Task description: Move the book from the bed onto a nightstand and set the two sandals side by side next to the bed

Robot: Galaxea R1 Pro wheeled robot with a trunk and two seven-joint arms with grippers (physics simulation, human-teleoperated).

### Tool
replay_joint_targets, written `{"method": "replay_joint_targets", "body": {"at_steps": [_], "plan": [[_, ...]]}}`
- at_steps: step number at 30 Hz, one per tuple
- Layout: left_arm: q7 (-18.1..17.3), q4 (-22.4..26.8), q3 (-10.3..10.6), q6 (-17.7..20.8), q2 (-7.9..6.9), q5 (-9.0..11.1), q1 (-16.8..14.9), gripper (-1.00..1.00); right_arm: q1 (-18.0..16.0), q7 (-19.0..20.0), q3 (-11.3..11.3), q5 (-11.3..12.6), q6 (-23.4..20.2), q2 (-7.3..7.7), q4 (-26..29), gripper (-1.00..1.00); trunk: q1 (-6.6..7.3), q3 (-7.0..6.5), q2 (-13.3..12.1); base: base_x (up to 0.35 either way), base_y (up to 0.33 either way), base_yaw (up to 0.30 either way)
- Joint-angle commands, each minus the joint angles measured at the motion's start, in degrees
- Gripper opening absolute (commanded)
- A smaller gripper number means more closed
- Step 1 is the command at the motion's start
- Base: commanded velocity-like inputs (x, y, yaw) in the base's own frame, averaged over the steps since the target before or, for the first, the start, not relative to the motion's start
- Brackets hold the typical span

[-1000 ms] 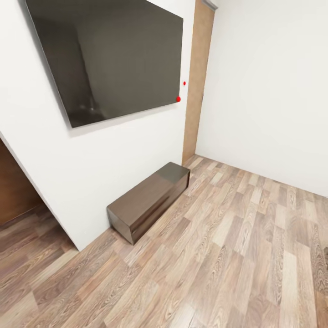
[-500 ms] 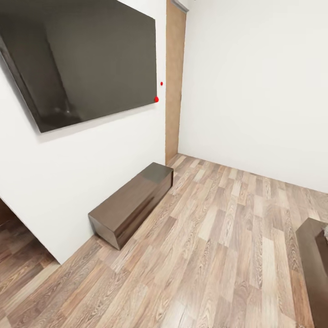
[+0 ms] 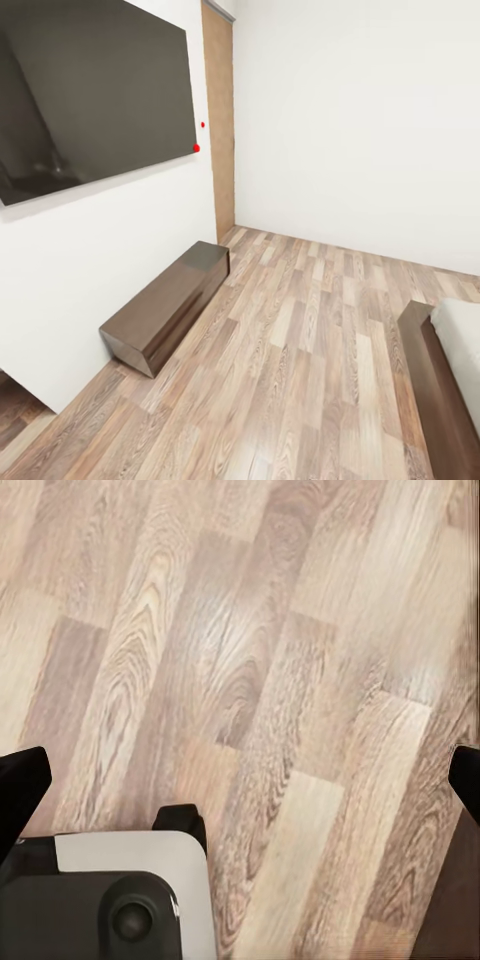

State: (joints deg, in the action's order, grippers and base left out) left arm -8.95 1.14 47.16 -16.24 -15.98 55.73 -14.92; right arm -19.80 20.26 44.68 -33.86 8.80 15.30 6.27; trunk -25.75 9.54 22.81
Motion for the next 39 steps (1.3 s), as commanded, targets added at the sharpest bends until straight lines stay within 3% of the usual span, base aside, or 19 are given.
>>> {"method": "replay_joint_targets", "body": {"at_steps": [1,29,39], "plan": [[-0.27,0.0,0.39,-0.11,-0.02,0.61,-0.02,1.0,-0.06,0.21,0.49,-0.51,0.17,0.0,-0.03,1.0,-0.03,0.08,0.11,0.036,0.0,-0.278],[-0.27,0.04,0.4,-0.28,0.06,0.61,-0.02,1.0,-0.06,0.16,0.49,-0.51,0.17,-0.09,-0.03,1.0,-0.03,-0.92,0.11,0.026,0.0,-0.278],[-0.27,-0.01,0.4,-0.29,0.07,0.61,-0.02,1.0,-0.06,0.17,0.49,-0.51,0.17,-0.1,-0.03,1.0,-0.03,-1.15,0.11,0.16,0.043,-0.237]]}}
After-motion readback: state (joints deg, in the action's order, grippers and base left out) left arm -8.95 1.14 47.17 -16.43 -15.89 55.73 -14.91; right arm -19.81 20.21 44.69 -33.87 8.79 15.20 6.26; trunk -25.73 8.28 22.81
